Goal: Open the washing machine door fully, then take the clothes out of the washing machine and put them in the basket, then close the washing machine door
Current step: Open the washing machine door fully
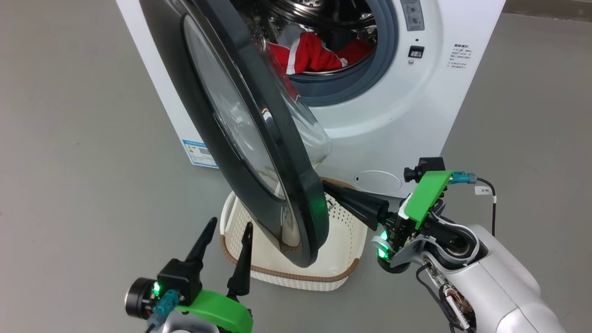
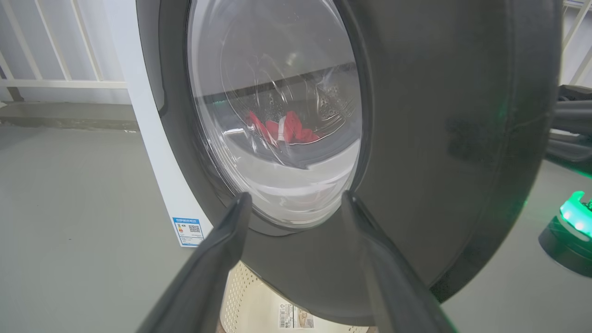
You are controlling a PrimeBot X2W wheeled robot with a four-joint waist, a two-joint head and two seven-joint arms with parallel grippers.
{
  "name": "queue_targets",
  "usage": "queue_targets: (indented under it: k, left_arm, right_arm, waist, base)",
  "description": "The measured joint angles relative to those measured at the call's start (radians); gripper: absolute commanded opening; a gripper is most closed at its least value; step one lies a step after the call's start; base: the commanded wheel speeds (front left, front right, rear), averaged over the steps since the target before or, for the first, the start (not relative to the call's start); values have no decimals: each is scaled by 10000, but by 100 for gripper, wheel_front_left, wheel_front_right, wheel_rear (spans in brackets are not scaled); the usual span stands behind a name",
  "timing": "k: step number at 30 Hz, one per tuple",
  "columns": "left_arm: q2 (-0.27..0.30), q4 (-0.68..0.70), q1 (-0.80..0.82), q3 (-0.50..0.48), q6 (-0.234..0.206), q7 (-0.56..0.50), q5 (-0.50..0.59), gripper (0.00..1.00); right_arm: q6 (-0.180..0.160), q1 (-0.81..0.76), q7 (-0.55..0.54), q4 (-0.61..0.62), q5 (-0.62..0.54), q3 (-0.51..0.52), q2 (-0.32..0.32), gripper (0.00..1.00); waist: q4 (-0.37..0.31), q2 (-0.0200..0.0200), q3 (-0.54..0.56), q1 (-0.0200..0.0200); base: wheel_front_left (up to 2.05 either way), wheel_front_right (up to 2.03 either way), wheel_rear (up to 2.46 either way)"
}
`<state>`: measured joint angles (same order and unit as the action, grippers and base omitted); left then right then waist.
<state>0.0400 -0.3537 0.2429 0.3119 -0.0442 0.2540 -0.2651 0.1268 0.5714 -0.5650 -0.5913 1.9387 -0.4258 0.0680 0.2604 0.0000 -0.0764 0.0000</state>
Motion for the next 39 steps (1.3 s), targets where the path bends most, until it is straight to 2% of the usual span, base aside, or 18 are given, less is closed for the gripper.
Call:
queue_targets:
  k: [7,14,19,21,22,23,25,26,27,31,39]
  left_arm:
    - [2,-2,-40,-96,0,0,17,100]
    - [4,6,-240,-274,8,0,36,100]
    - [6,15,-380,-387,44,0,102,100]
    - [6,23,-396,-441,105,2,102,100]
    - [6,29,-396,-477,109,0,102,100]
    - [8,29,-397,-508,109,0,102,100]
    - [10,44,-399,-543,111,0,102,100]
    - [12,58,-402,-566,111,0,102,100]
    - [12,63,-405,-585,111,0,102,100]
    - [17,71,-440,-675,113,0,105,100]
    - [23,77,-570,-830,111,0,190,100]
  right_arm:
    - [0,-415,420,454,52,305,-42,0]
    - [2,-1643,957,1521,-157,1335,-73,0]
    - [0,-2837,1521,2688,-823,2176,-77,2]
    - [0,-3332,1747,3264,-1018,2548,-67,10]
    - [0,-3569,1879,3522,-1220,2677,-61,18]
    - [0,-3826,2029,3749,-1373,2836,-77,34]
    - [0,-4356,2318,4176,-1601,3110,-81,53]
    - [0,-4606,2472,4351,-1755,3210,-82,93]
    - [0,-4841,2631,4502,-1948,3281,-84,100]
    - [0,-5783,3588,5306,-2930,3532,-130,100]
    - [0,-6560,5442,5898,-5210,3664,-46,100]
  waist:
    - [-136,0,47,0]
    - [-424,0,119,0]
    - [-673,0,158,0]
    - [-753,0,165,0]
    - [-790,0,164,0]
    - [-831,0,168,0]
    - [-903,0,175,0]
    - [-939,0,175,0]
    - [-977,0,176,0]
    - [-1140,0,179,0]
    - [-1415,0,146,0]
  base:
    - [0,0,0]
    - [0,0,0]
    - [0,0,0]
    - [0,0,0]
    - [0,0,0]
    - [0,0,0]
    - [0,0,0]
    - [0,0,0]
    - [0,0,0]
    - [0,0,0]
    - [0,0,0]
